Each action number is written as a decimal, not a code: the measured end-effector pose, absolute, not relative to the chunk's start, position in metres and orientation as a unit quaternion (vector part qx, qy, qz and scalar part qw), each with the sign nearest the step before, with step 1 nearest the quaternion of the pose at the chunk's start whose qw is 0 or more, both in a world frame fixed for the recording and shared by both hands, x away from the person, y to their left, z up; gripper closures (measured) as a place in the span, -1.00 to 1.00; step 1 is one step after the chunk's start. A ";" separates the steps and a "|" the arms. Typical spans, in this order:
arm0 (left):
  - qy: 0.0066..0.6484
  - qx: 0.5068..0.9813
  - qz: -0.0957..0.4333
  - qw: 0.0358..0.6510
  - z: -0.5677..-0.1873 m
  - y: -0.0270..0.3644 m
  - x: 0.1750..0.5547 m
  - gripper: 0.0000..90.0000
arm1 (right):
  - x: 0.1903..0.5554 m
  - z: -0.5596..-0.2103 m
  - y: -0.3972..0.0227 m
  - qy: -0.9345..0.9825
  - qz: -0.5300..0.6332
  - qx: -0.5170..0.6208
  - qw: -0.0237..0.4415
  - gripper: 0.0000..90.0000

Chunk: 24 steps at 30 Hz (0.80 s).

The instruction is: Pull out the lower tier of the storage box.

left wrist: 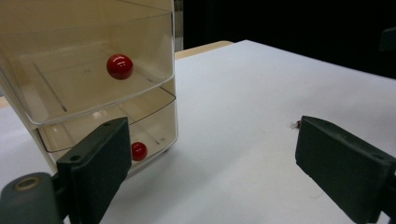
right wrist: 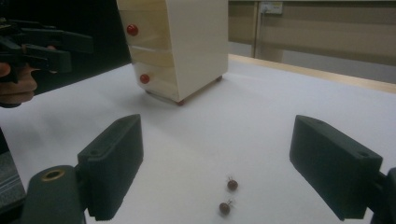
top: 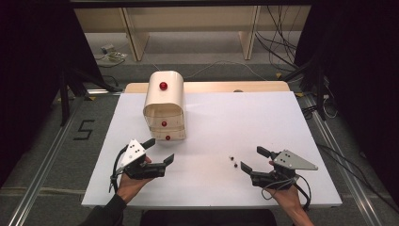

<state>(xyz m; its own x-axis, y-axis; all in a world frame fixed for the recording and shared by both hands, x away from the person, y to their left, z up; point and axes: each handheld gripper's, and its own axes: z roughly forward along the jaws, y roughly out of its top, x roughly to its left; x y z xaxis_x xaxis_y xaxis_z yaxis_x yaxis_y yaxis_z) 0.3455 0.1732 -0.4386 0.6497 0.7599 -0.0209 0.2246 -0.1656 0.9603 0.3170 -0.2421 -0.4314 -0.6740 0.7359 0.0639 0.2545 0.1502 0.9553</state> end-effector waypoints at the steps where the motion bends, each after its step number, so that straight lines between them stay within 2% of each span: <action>1: 0.338 0.725 0.245 0.548 -0.440 0.172 0.347 -0.77 | 0.317 -0.431 -0.242 0.727 0.555 0.342 0.216 -0.60; 15: 0.317 0.748 0.287 0.507 -0.448 0.162 0.355 -0.73 | 0.318 -0.433 -0.240 0.732 0.552 0.338 0.213 -0.59; 24: 0.278 0.769 0.352 0.455 -0.456 0.154 0.360 -0.66 | 0.318 -0.433 -0.240 0.730 0.553 0.342 0.211 -0.59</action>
<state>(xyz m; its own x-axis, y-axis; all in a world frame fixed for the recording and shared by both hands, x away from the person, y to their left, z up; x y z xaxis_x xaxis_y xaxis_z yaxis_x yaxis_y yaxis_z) 0.3599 0.1535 -0.4563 0.5966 0.7489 0.2883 0.1072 -0.4304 0.8962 0.3183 -0.2401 -0.4331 -0.6772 0.7326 0.0691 0.2656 0.1558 0.9514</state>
